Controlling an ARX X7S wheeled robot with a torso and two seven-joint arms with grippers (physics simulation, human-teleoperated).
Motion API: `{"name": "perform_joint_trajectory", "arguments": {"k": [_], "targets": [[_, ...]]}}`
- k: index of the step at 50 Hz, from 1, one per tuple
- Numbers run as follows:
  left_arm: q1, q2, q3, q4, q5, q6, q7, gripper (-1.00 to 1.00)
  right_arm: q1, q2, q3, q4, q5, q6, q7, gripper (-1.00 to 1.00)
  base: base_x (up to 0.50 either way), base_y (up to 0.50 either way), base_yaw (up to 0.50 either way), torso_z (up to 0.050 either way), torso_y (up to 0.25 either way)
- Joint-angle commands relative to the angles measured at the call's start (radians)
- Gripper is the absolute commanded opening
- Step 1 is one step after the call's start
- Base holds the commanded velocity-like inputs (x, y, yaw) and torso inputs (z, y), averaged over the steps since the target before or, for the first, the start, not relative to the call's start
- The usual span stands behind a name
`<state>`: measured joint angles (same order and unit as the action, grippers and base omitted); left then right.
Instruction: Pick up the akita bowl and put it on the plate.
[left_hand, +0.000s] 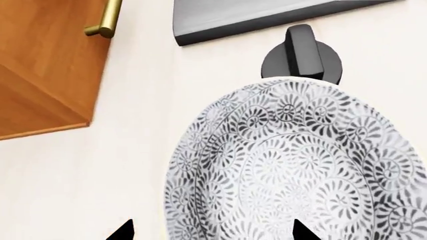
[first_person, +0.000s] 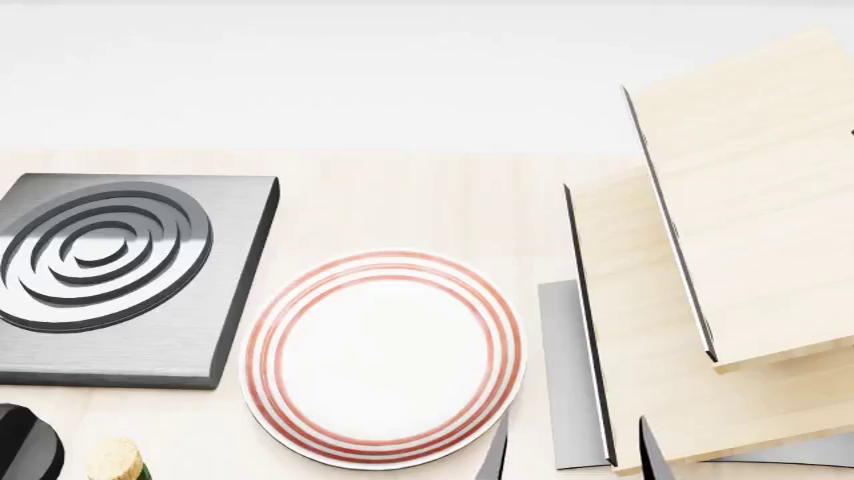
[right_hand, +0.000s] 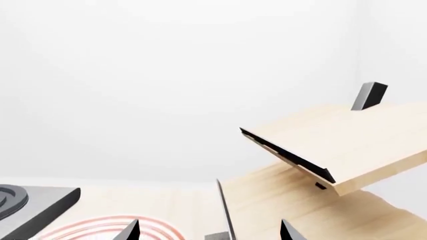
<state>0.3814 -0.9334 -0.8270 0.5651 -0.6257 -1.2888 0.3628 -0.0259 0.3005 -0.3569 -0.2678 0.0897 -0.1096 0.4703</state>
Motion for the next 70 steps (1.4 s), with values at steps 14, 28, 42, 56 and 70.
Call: {"name": "perform_joint_trajectory", "arguments": {"k": [14, 28, 42, 56, 70], "targets": [[0.026, 0.016, 0.007, -0.02, 0.018, 0.029, 0.002, 1.0, 0.007, 0.002, -0.013, 0.008, 0.002, 0.003, 0.004, 1.0, 0.0, 0.0, 0.0, 0.0, 0.0], [0.0, 0.017, 0.051, -0.033, 0.014, 0.027, -0.019, 1.0, 0.01, 0.003, -0.018, 0.018, 0.003, -0.003, 0.007, 1.0, 0.0, 0.0, 0.0, 0.0, 0.0], [-0.061, 0.016, 0.128, -0.082, 0.014, 0.051, -0.046, 1.0, 0.014, 0.001, -0.026, 0.049, 0.005, -0.022, 0.007, 1.0, 0.0, 0.0, 0.0, 0.0, 0.0], [-0.078, 0.026, 0.168, -0.129, 0.026, 0.09, -0.048, 1.0, 0.015, 0.003, -0.03, 0.06, 0.008, -0.026, 0.01, 1.0, 0.0, 0.0, 0.0, 0.0, 0.0], [-0.083, 0.034, 0.19, -0.188, 0.036, 0.12, -0.04, 1.0, 0.018, 0.003, -0.038, 0.069, 0.007, -0.03, 0.012, 1.0, 0.0, 0.0, 0.0, 0.0, 0.0]]}}
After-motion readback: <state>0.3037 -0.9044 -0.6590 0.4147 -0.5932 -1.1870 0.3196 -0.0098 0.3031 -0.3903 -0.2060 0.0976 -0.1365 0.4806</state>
